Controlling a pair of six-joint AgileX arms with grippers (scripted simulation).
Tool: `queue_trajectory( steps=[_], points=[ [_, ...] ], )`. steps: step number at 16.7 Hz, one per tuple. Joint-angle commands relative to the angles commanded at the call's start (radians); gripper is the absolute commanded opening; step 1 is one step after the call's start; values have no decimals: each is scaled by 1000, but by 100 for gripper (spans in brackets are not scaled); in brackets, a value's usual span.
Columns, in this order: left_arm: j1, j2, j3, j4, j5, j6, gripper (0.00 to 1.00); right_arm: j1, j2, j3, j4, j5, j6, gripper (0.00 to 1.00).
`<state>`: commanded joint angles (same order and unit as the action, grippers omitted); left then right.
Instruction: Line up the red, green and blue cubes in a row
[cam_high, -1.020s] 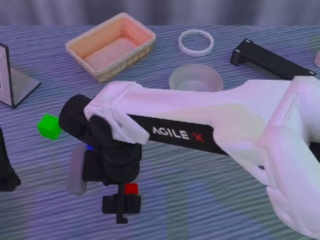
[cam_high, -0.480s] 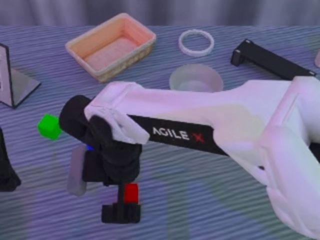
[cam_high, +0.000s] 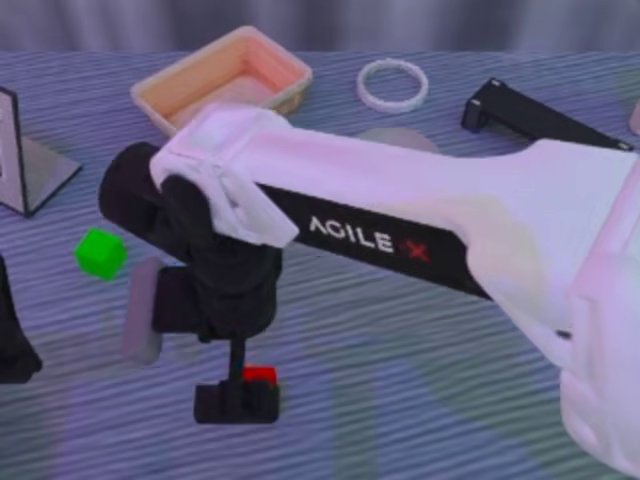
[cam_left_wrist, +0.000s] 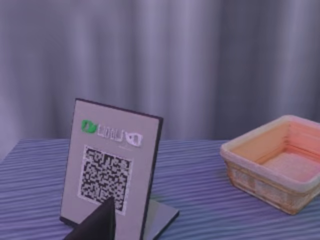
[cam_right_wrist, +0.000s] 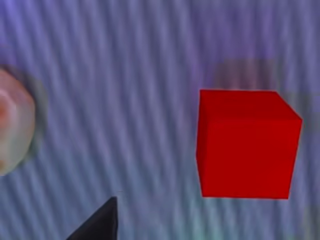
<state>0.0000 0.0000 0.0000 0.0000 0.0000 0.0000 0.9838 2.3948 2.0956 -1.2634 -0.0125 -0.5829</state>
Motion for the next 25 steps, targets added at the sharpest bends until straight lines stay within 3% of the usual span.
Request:
queue_trajectory(
  steps=[7,12,17,25],
  points=[
    [0,0,0,0,0,0,100,-3,-11,35,-38,1,-1,100],
    [-10,141,138,-84,3,24,100,-73,-165,-89,63,-12,33,100],
    [-27,520,454,-287,3,81,100,-258,-578,-428,306,-35,136,100],
    [-60,1395,1048,-711,2,195,100,-640,-1523,-1251,780,-52,377,100]
  ],
)
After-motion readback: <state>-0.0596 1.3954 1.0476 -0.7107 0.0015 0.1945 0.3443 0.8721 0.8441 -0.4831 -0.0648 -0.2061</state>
